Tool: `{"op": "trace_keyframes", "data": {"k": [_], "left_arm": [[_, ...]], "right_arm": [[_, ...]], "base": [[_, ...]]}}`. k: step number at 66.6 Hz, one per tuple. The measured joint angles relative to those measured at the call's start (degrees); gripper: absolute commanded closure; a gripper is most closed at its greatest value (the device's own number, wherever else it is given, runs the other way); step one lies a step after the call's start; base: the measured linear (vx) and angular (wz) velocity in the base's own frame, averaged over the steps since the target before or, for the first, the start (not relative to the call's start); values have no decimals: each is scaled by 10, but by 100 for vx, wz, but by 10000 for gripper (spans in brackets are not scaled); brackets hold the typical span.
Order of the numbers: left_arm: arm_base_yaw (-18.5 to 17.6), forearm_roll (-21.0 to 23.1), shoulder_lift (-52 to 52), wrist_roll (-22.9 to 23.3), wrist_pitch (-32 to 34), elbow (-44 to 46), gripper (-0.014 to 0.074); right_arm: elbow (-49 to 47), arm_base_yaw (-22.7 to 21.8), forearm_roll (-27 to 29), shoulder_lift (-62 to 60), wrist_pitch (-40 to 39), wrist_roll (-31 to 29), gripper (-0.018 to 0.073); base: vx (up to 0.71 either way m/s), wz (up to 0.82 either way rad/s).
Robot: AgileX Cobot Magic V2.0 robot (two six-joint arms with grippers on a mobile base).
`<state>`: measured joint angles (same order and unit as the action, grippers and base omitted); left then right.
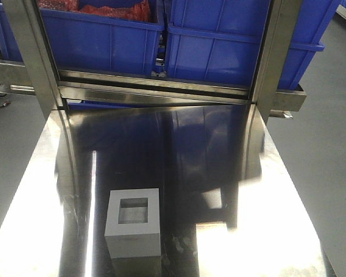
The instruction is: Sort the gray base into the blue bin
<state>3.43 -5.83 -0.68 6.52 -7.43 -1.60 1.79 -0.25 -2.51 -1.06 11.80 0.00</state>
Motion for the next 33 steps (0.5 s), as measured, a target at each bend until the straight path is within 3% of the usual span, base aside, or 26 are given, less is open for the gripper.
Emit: {"op": "trace_keyframes", "data": {"k": [33], "left_arm": [[0,0,0,0,0,0,603]], "right_arm": [[0,0,0,0,0,0,564]], "base": [[0,0]]}}
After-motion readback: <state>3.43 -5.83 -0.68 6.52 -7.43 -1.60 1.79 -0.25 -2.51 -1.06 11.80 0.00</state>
